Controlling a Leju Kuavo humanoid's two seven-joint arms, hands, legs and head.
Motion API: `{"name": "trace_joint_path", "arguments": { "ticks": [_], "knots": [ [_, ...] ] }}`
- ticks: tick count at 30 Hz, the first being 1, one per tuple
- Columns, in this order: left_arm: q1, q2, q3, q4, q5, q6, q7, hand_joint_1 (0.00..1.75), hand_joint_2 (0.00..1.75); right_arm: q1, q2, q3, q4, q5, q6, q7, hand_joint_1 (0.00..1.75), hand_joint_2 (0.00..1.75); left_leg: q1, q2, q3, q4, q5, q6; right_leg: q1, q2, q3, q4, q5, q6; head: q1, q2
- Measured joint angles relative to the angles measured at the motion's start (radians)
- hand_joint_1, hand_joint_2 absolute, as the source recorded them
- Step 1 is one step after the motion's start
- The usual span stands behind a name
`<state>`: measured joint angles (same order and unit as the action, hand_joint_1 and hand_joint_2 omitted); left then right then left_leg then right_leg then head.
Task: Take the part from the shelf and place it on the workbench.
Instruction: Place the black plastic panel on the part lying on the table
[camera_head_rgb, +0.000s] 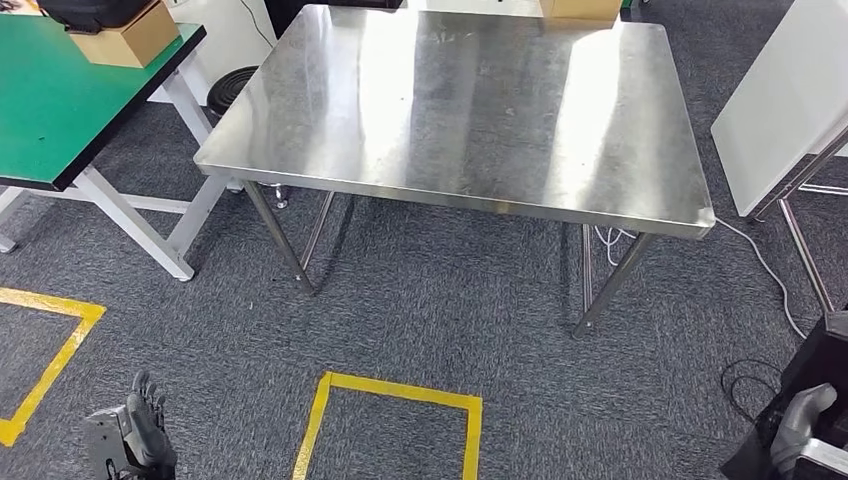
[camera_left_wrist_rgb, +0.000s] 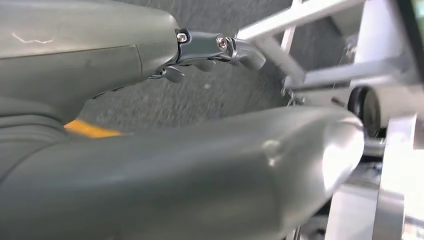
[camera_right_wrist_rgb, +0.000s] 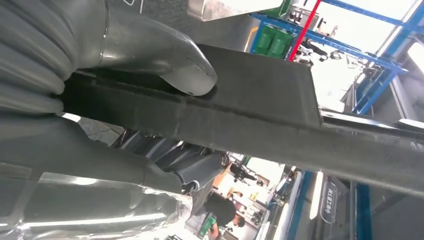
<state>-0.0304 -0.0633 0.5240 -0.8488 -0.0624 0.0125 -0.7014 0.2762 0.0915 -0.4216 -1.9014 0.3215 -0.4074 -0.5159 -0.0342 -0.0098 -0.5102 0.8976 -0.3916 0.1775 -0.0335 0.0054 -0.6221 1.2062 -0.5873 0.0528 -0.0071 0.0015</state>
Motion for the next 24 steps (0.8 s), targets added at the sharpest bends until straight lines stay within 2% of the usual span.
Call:
{"name": "trace_joint_path", "arguments": {
  "ticks": [1, 2, 3, 4, 5, 6, 7, 8, 10, 11, 13, 14, 15, 16, 17, 18, 19, 20, 21, 22, 24],
  "knots": [
    [0.001, -0.003, 0.0, 0.002, 0.0, 0.0, 0.0, 0.0, 0.0, 0.0, 0.0, 0.0, 0.0, 0.0, 0.0, 0.0, 1.75, 1.75, 0.011, -0.001, 0.004, 0.01, -0.012, -0.016, -0.01, -0.001, -0.004, -0.034, 0.03, 0.019, 0.0, 0.0],
    [0.002, -0.005, 0.0, 0.004, 0.0, 0.0, 0.001, 0.0, 0.0, 0.0, -0.001, 0.0, 0.0, -0.001, 0.0, 0.0, 1.75, 1.75, 0.021, -0.001, 0.005, 0.028, -0.028, -0.036, -0.023, -0.002, 0.006, -0.096, 0.076, 0.045, 0.001, 0.0],
    [0.002, -0.004, 0.001, 0.005, 0.0, 0.0, 0.001, 0.0, 0.0, 0.0, 0.0, 0.0, 0.003, -0.001, 0.0, 0.0, 1.75, 1.75, 0.029, -0.001, 0.004, 0.05, -0.047, -0.058, -0.03, -0.004, 0.013, -0.142, 0.112, 0.067, 0.004, 0.0],
    [0.002, -0.004, 0.002, 0.005, 0.0, 0.0, 0.001, 0.0, 0.0, -0.001, -0.001, 0.001, 0.006, -0.001, 0.0, 0.001, 1.75, 1.75, 0.033, -0.001, -0.004, 0.078, -0.067, -0.078, -0.031, -0.006, 0.016, -0.174, 0.128, 0.072, 0.009, 0.0],
    [0.002, -0.003, 0.003, 0.006, 0.0, 0.0, 0.001, 0.0, 0.0, 0.001, -0.002, 0.001, 0.008, 0.0, 0.0, 0.001, 1.75, 1.75, 0.034, 0.0, -0.014, 0.104, -0.086, -0.094, -0.034, -0.007, 0.014, -0.181, 0.133, 0.063, 0.012, 0.0],
    [0.002, -0.002, 0.004, 0.006, 0.0, 0.001, 0.001, 0.0, 0.0, 0.002, -0.002, 0.001, 0.01, 0.0, 0.0, 0.001, 1.75, 1.75, 0.035, 0.001, -0.022, 0.124, -0.102, -0.105, -0.031, -0.007, 0.007, -0.166, 0.123, 0.045, 0.014, 0.0],
    [0.002, -0.002, 0.004, 0.006, 0.0, 0.0, 0.0, 0.0, 0.0, 0.003, -0.002, 0.001, 0.009, 0.0, 0.0, 0.001, 1.75, 1.75, 0.036, 0.002, -0.027, 0.138, -0.113, -0.112, -0.031, -0.006, 0.007, -0.159, 0.118, 0.024, 0.012, 0.0],
    [0.003, -0.001, 0.004, 0.006, -0.001, 0.0, 0.0, 0.0, 0.0, 0.005, -0.002, 0.001, 0.008, 0.0, 0.0, 0.002, 1.75, 1.75, 0.039, 0.003, -0.029, 0.146, -0.12, -0.116, -0.035, -0.003, 0.011, -0.153, 0.119, 0.013, 0.008, 0.0],
    [0.002, 0.001, 0.004, 0.006, 0.0, 0.001, 0.0, 0.0, 0.0, 0.004, -0.001, 0.001, 0.006, 0.0, 0.0, 0.001, 1.75, 1.75, 0.046, 0.005, -0.049, 0.191, -0.133, -0.126, -0.033, 0.0, 0.022, -0.15, 0.113, 0.002, 0.004, 0.0],
    [0.001, 0.001, 0.003, 0.006, -0.001, 0.002, 0.0, 0.0, 0.0, 0.004, -0.002, 0.001, 0.005, 0.0, 0.0, 0.001, 1.75, 1.75, 0.048, 0.006, -0.077, 0.24, -0.147, -0.132, -0.032, 0.001, 0.028, -0.151, 0.11, -0.002, 0.003, 0.0],
    [-0.001, 0.001, 0.003, 0.008, -0.001, 0.003, 0.0, 0.0, 0.0, 0.004, -0.003, 0.001, 0.004, -0.001, 0.001, 0.001, 1.75, 1.75, 0.052, 0.007, -0.157, 0.362, -0.19, -0.142, -0.027, 0.002, 0.035, -0.152, 0.102, -0.01, 0.001, 0.0],
    [-0.001, 0.001, 0.003, 0.01, -0.002, 0.004, 0.0, 0.0, 0.0, 0.005, -0.005, 0.001, 0.004, -0.001, 0.002, 0.001, 1.75, 1.75, 0.053, 0.007, -0.194, 0.406, -0.203, -0.143, -0.024, 0.003, 0.039, -0.152, 0.098, -0.012, 0.001, 0.0],
    [-0.001, 0.001, 0.003, 0.012, -0.002, 0.004, 0.0, 0.0, 0.0, 0.005, -0.006, 0.001, 0.004, -0.002, 0.003, 0.002, 1.75, 1.75, 0.053, 0.007, -0.217, 0.422, -0.199, -0.14, -0.02, 0.004, 0.043, -0.152, 0.093, -0.014, 0.0, 0.0],
    [-0.001, 0.001, 0.003, 0.014, -0.002, 0.004, 0.0, 0.0, 0.0, 0.005, -0.006, 0.001, 0.003, -0.002, 0.004, 0.002, 1.75, 1.75, 0.052, 0.006, -0.223, 0.403, -0.174, -0.132, -0.015, 0.006, 0.05, -0.153, 0.089, -0.015, 0.0, 0.0],
    [-0.002, 0.001, 0.003, 0.014, -0.002, 0.004, 0.0, 0.0, 0.0, 0.005, -0.007, 0.001, 0.003, -0.002, 0.005, 0.002, 1.75, 1.75, 0.048, 0.006, -0.212, 0.354, -0.133, -0.119, -0.01, 0.007, 0.058, -0.154, 0.085, -0.016, -0.001, 0.0],
    [-0.002, 0.002, 0.004, 0.015, -0.002, 0.004, 0.0, 0.0, 0.0, 0.005, -0.007, 0.001, 0.002, -0.001, 0.006, 0.003, 1.75, 1.75, 0.04, 0.006, -0.191, 0.287, -0.085, -0.098, -0.007, 0.008, 0.065, -0.157, 0.081, -0.018, -0.001, 0.0],
    [-0.003, 0.004, 0.004, 0.015, -0.003, 0.003, 0.0, 0.0, 0.0, 0.005, -0.006, 0.001, 0.001, 0.0, 0.006, 0.003, 1.75, 1.75, 0.033, 0.006, -0.171, 0.229, -0.048, -0.079, -0.004, 0.008, 0.072, -0.163, 0.078, -0.019, 0.002, 0.0],
    [-0.004, 0.006, 0.004, 0.014, -0.004, 0.003, -0.001, 0.0, 0.0, 0.005, -0.006, 0.0, 0.001, 0.002, 0.007, 0.003, 1.75, 1.75, 0.027, 0.007, -0.153, 0.185, -0.025, -0.066, -0.006, 0.009, 0.08, -0.171, 0.078, -0.018, 0.004, 0.0],
    [-0.005, 0.008, 0.004, 0.013, -0.006, 0.003, -0.001, 0.0, 0.0, 0.005, -0.006, 0.0, 0.0, 0.003, 0.007, 0.003, 1.75, 1.75, 0.021, 0.006, -0.142, 0.159, -0.015, -0.059, -0.012, 0.01, 0.086, -0.181, 0.078, -0.015, 0.005, 0.0],
    [-0.006, 0.01, 0.004, 0.012, -0.006, 0.002, -0.001, 0.0, 0.0, 0.005, -0.006, 0.001, 0.0, 0.006, 0.007, 0.003, 1.75, 1.75, 0.018, 0.005, -0.135, 0.148, -0.015, -0.061, -0.017, 0.009, 0.094, -0.194, 0.081, -0.01, 0.005, 0.0],
    [-0.007, 0.014, 0.006, 0.012, -0.003, -0.003, -0.002, 0.0, 0.0, 0.007, -0.005, 0.001, -0.003, 0.016, 0.006, 0.002, 1.75, 1.75, 0.008, 0.006, -0.091, 0.09, 0.001, -0.055, -0.018, 0.005, 0.108, -0.215, 0.085, -0.003, 0.0, 0.0]
  ]
}}
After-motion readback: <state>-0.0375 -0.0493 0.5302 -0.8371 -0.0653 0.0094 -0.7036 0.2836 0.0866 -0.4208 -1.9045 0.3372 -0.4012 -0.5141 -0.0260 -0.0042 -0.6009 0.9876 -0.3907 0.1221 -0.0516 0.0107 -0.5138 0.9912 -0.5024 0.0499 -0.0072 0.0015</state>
